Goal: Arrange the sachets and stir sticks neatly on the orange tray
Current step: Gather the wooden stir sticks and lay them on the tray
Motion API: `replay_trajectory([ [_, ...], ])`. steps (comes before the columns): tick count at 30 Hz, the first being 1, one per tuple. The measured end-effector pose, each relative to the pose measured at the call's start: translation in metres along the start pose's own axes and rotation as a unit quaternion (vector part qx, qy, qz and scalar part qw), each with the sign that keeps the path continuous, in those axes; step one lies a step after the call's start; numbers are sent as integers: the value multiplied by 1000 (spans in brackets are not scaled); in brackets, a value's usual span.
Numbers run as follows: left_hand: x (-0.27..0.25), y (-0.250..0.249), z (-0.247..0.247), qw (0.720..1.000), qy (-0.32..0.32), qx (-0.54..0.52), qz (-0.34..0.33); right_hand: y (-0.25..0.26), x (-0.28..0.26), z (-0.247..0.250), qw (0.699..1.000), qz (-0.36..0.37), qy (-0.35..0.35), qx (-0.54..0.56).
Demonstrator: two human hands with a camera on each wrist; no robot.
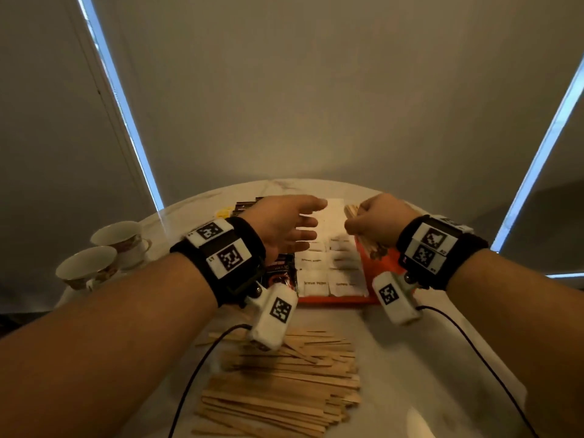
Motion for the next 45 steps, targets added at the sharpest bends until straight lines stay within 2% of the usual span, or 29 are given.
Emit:
replay_trajectory([
  [2, -3, 0, -13, 995, 33, 89, -8, -32, 6, 4, 997, -65, 6, -48],
  [4, -5, 1, -29, 981, 72, 181, -18, -48, 7, 2, 992, -99, 21, -74],
  [7, -7, 5, -49, 953, 105, 281, -31, -52, 5, 0, 985, -100, 33, -137],
  [11, -10, 10, -72, 917, 114, 378, -59, -52, 3, -17, 970, -94, 69, -216],
  [20, -8, 6, -92, 851, 113, 501, -113, -48, 2, -10, 957, -68, 75, -272],
  [25, -8, 8, -108, 819, 143, 537, -145, -42, -7, 5, 962, -34, 64, -262],
  [30, -3, 20, -124, 775, 162, 595, -141, -55, -13, -22, 963, -65, 166, -200],
  [35, -4, 16, -127, 772, 160, 596, -151, -56, -2, -8, 969, -50, 138, -199],
  [38, -6, 17, -129, 770, 163, 596, -159, -59, 0, -9, 962, -52, 158, -218],
  [40, -6, 19, -130, 769, 166, 597, -155, -59, 3, -6, 967, -55, 162, -186],
  [43, -7, 17, -131, 763, 167, 604, -156, -46, 15, 9, 981, -33, 126, -141],
  [45, -10, 14, -132, 759, 167, 608, -162, -38, 26, 12, 980, -10, 114, -165],
])
Point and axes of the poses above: each hand's wrist, its own x-axis towards the middle knuckle, its own z-axis out of the back of the hand, y = z × x, the point moved 10 cm from there along x, towards the middle knuckle, and after that the axes turned 9 degrees about x, right-handed, at the moved point
